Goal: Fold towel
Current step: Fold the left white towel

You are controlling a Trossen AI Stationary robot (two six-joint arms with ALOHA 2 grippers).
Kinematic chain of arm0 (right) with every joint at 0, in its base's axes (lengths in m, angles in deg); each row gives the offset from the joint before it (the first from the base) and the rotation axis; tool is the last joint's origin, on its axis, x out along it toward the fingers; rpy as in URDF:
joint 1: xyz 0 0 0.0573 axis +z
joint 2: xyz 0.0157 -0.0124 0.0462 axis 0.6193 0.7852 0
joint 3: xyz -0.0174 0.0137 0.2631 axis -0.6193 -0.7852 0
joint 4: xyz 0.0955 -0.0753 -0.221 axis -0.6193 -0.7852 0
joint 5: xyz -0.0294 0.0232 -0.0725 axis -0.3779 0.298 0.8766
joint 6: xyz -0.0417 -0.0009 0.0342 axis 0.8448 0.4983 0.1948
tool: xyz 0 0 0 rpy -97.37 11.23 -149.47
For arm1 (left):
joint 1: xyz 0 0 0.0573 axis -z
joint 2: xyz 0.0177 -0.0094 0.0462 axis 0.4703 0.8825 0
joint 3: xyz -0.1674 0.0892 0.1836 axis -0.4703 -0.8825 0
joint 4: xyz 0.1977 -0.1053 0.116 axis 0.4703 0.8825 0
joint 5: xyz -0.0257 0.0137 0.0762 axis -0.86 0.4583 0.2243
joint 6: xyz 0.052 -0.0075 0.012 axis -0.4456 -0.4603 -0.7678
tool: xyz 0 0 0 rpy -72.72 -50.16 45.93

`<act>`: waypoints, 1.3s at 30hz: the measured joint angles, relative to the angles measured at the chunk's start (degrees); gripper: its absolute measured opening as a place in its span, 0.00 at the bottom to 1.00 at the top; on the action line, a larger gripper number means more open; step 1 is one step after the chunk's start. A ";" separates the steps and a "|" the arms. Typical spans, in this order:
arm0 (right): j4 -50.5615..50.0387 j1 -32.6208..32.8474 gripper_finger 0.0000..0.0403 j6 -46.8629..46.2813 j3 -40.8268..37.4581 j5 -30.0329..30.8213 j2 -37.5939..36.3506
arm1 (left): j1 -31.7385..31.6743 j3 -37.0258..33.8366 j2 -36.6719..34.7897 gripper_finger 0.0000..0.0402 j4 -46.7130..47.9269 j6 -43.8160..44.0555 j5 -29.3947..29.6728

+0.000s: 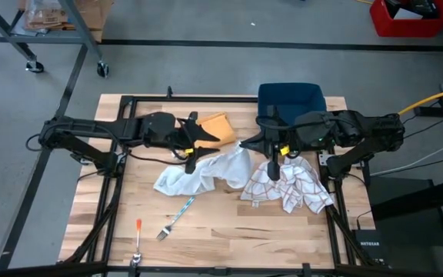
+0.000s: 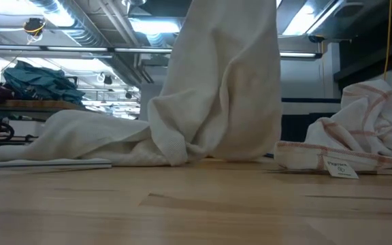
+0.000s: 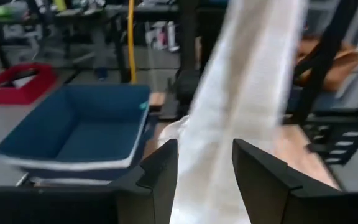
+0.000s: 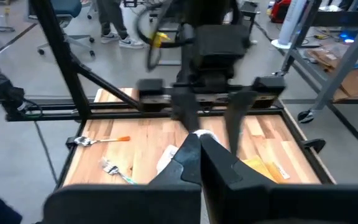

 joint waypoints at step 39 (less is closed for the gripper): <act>10.93 0.00 0.00 -4.64 -0.04 12.52 9.17 | 5.64 -0.02 -0.04 0.35 -11.72 -6.94 9.16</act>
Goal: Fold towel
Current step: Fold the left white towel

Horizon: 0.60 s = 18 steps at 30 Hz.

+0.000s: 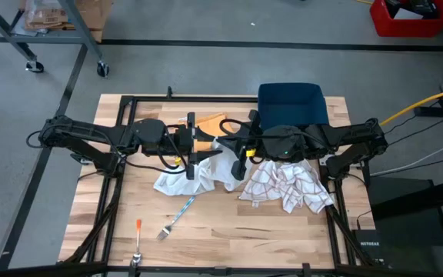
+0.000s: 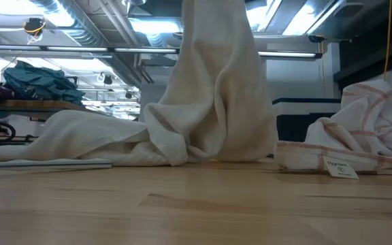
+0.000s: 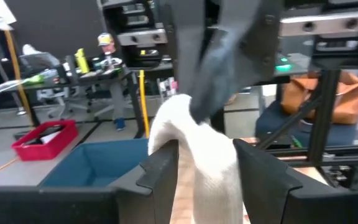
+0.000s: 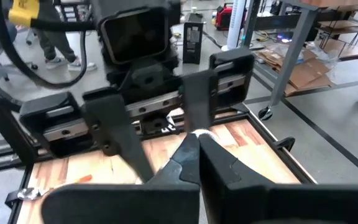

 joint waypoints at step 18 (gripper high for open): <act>0.00 0.01 0.00 0.60 0.01 -1.50 0.34 | 2.27 0.00 -0.81 0.01 0.29 0.00 1.56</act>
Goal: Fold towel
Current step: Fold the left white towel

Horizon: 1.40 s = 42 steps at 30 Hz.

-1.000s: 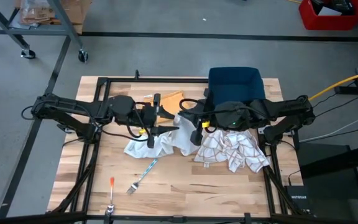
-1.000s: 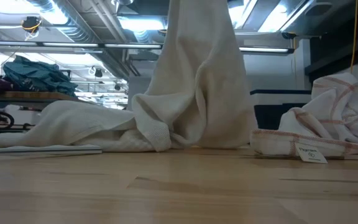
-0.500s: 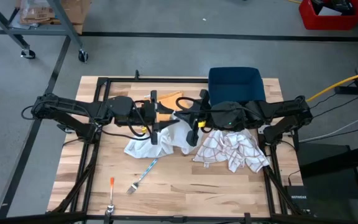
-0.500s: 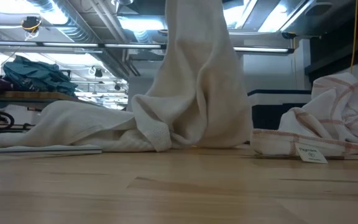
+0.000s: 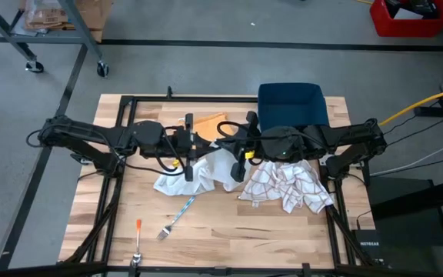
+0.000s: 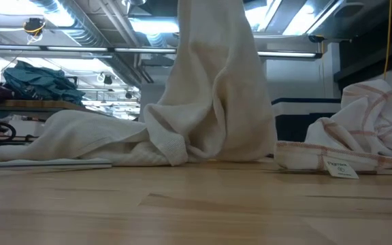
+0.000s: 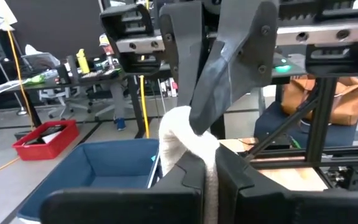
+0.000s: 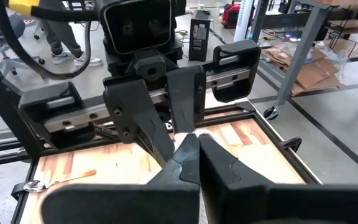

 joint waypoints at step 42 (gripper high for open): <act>-5.48 -0.01 0.49 1.82 0.03 -36.81 16.55 | 11.87 0.07 -9.86 0.00 14.92 -0.22 0.15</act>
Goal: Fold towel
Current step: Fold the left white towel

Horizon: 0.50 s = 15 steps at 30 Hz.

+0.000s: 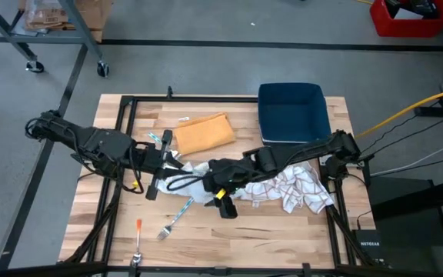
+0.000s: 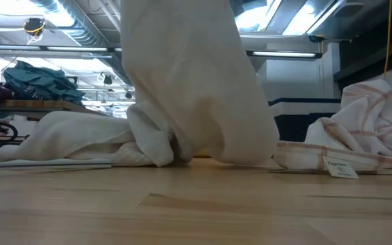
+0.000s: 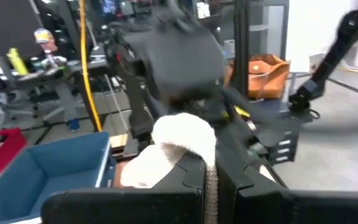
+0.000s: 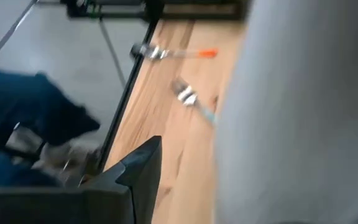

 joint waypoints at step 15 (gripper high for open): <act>-7.35 0.02 0.47 -0.97 -0.02 -4.83 3.26 | -0.02 0.00 -9.49 0.00 0.21 -7.50 11.61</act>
